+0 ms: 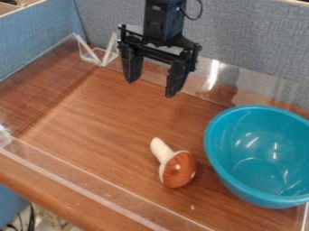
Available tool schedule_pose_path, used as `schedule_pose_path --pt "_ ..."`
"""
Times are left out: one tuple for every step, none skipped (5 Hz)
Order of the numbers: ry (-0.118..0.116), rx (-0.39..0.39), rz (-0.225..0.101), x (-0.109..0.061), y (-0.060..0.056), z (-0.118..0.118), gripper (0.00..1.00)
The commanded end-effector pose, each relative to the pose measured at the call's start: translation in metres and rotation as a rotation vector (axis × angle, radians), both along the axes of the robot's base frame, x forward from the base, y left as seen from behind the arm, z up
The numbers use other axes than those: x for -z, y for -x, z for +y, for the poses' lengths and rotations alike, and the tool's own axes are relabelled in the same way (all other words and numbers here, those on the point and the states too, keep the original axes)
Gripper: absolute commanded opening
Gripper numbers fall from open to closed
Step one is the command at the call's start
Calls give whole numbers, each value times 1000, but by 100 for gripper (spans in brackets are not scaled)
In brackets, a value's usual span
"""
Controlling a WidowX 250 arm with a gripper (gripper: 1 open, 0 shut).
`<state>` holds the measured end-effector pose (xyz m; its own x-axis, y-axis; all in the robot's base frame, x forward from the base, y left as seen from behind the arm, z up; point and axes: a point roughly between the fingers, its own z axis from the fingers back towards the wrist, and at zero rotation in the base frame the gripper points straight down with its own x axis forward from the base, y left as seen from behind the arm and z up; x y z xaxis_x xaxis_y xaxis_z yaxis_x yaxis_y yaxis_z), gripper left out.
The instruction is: Put the mushroom in the blue bowl
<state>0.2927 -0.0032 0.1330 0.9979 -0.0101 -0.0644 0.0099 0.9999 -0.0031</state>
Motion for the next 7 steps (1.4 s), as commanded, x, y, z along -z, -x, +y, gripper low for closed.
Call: schedule_pose_path --pt "13 35 -2 12 6 -10 100" --pt "26 74 0 30 12 -20 100" --pt "39 104 -11 54 16 -28 100" --pt "50 131 -13 81 20 -35 100" --pt "61 140 -11 98 19 -38 100" --pt "69 140 -11 107 19 -40 100" --pt "74 138 -12 114 18 -41 100"
